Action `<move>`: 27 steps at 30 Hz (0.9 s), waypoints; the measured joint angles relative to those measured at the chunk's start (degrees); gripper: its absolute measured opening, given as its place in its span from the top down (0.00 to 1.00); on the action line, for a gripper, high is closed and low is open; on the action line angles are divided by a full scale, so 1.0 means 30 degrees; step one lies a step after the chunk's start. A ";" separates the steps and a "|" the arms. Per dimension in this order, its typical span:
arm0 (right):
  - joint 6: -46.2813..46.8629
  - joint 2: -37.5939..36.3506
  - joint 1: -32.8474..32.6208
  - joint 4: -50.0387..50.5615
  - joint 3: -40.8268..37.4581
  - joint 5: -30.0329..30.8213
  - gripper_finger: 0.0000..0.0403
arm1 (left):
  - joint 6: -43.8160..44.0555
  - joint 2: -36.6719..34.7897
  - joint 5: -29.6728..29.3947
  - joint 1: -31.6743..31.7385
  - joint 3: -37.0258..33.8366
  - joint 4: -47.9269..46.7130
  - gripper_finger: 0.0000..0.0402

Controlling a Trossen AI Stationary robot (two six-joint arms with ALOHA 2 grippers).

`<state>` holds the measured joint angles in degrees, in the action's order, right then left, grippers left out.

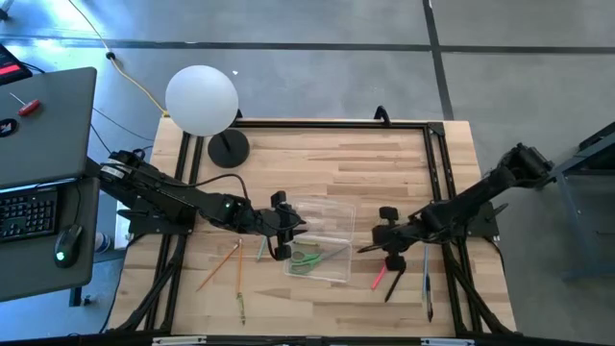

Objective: Pick & place school supplies into a supply box
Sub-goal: Put the yellow pen into the transparent supply box

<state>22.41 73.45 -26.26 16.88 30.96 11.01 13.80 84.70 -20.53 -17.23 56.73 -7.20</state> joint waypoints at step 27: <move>-0.4437 1.1968 0.2113 0.1033 1.4581 -0.2326 0.96 | -0.0054 -0.5199 -0.5284 -0.0007 -0.0007 -0.2056 0.66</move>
<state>9.10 109.35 -19.92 19.97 74.70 4.03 13.64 69.10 -36.39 -17.26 56.71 -13.36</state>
